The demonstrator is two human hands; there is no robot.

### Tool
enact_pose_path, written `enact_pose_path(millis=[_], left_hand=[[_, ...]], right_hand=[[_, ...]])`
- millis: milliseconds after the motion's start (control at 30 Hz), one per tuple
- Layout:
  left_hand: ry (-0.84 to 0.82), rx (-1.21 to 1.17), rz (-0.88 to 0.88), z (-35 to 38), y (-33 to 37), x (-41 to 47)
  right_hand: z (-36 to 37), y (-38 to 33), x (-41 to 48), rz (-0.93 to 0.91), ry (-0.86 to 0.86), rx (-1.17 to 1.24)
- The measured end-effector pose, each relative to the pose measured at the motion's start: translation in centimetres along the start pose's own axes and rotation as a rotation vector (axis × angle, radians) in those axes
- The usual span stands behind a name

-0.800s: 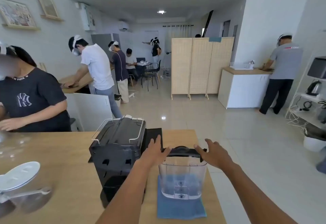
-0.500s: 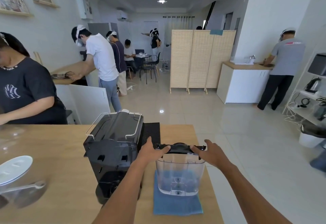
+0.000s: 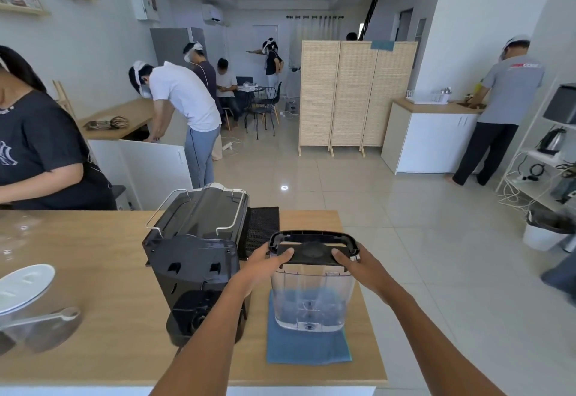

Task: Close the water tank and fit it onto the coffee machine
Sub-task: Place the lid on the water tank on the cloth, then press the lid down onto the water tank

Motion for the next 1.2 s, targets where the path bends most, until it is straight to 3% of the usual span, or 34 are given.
enact_pose_path(millis=[167, 367, 600, 933, 1200], left_hand=[[0.167, -0.024, 0.276, -0.4, 0.8, -0.7], [0.235, -0.008, 0.391, -0.1, 0.9, -1.1], [0.123, -0.015, 0.290, 0.9, 0.6, -1.4], [0.162, -0.096, 0.232, 1.0, 1.4, -2.4], [0.079, 0.064, 0.255, 1.5, 0.6, -3.4]], right_hand=[[0.1, -0.4, -1.0, -0.090, 0.045, 0.001], [0.3, -0.5, -1.4, -0.130, 0.117, 0.003], [0.9, -0.4, -1.9, -0.039, -0.008, 0.089], [1.0, -0.2, -1.7, -0.060, 0.048, 0.241], [1.4, 0.4, -2.0, -0.154, -0.057, -0.024]])
Point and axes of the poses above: each hand's wrist, its own x-axis towards the middle knuckle, its own z-axis out of the palm, y = z × x, the point moved 6 cm from there along x, towards the middle knuckle, and after that the axes turned 2 degrees about -x, right-handed, at the moved point
